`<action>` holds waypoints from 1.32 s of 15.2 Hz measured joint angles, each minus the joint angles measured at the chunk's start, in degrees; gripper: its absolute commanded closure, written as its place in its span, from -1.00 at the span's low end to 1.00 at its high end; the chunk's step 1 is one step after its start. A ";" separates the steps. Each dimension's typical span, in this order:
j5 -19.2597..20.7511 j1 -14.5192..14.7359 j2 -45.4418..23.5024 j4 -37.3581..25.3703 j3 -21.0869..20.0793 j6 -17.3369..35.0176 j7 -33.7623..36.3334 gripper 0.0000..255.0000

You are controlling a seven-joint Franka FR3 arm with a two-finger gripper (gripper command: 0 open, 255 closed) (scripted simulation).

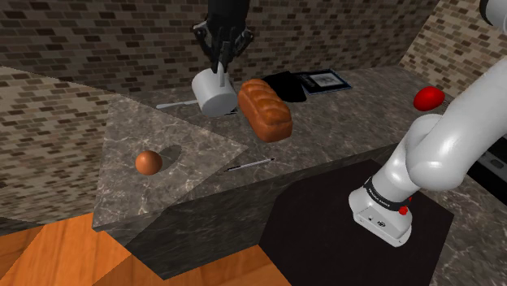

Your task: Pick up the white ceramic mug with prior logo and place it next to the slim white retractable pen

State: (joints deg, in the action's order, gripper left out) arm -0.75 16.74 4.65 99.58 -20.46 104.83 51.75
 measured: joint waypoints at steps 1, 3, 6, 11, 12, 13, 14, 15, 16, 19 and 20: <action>0.38 0.33 -0.80 -0.38 -0.47 0.37 0.89 1.00; 0.66 0.54 -1.42 0.28 -0.76 1.59 1.47 1.00; 0.61 0.63 -1.21 2.89 -0.86 4.01 1.69 1.00; 0.74 0.66 -1.53 6.51 -0.92 7.91 1.80 1.00; 0.74 0.67 -1.52 7.15 -0.93 8.55 1.83 1.00; 0.76 0.69 -1.57 7.82 -0.95 9.28 1.87 1.00; 0.69 0.69 -1.37 8.94 -0.94 10.21 1.83 1.00; 0.72 0.69 -1.45 9.67 -0.94 11.01 1.85 1.00; 0.78 0.67 -1.63 10.06 -0.94 11.57 1.85 1.00; 0.91 0.72 -1.87 11.97 -1.00 13.71 2.01 1.00; 0.95 0.73 -1.96 12.66 -1.03 14.48 2.07 1.00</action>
State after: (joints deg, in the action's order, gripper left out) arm 0.20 17.47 2.69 112.24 -21.48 119.31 53.81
